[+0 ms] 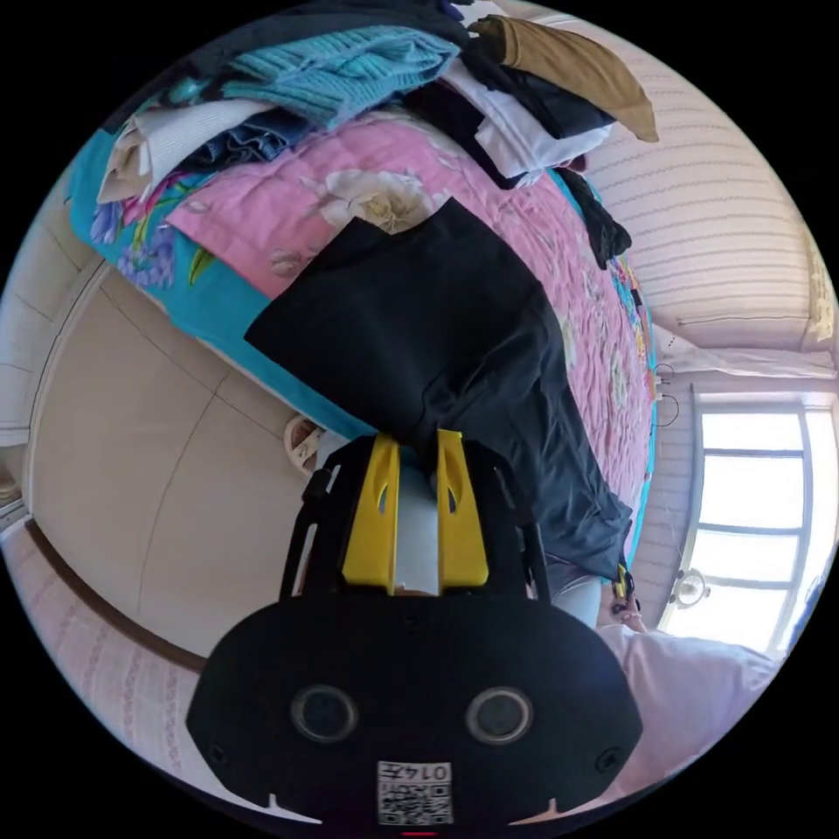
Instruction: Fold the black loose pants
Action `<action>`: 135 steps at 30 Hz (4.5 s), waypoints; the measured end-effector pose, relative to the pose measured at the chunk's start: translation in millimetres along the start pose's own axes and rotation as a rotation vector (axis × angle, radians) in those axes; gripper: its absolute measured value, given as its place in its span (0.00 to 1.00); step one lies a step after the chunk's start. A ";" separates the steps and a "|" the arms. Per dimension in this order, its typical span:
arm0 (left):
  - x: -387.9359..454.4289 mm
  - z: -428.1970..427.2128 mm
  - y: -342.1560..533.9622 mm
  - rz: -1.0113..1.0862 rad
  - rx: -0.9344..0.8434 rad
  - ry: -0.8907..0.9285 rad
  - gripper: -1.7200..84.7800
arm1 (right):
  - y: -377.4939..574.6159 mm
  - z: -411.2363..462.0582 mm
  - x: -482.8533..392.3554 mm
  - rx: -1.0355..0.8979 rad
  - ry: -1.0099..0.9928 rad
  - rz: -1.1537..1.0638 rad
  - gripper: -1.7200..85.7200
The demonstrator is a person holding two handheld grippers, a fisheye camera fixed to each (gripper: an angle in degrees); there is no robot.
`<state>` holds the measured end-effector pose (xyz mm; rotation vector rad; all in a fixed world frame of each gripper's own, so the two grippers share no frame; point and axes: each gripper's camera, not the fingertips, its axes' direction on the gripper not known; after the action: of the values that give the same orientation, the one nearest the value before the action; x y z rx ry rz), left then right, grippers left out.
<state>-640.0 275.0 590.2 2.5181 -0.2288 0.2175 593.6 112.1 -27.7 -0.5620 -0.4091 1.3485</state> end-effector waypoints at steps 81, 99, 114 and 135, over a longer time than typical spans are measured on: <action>1020.2 98.2 84.5 1.341 -0.309 -0.117 0.08 | 13.3 -51.2 30.9 0.054 0.201 -0.269 0.16; 1230.7 324.8 180.1 1.497 -0.651 -0.065 0.03 | -14.1 -86.6 92.0 0.123 0.066 -0.314 0.02; 1203.8 344.5 159.6 1.502 -0.591 -0.033 0.13 | -41.0 -24.7 123.0 0.089 0.106 -0.417 0.16; 1019.1 399.3 163.0 1.484 -0.648 -0.023 0.07 | -44.3 115.4 138.0 -0.093 0.195 -0.535 0.05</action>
<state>357.3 -203.9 566.6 1.2782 -1.7878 0.5482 587.0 258.7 85.4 -0.6030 -0.4262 0.7586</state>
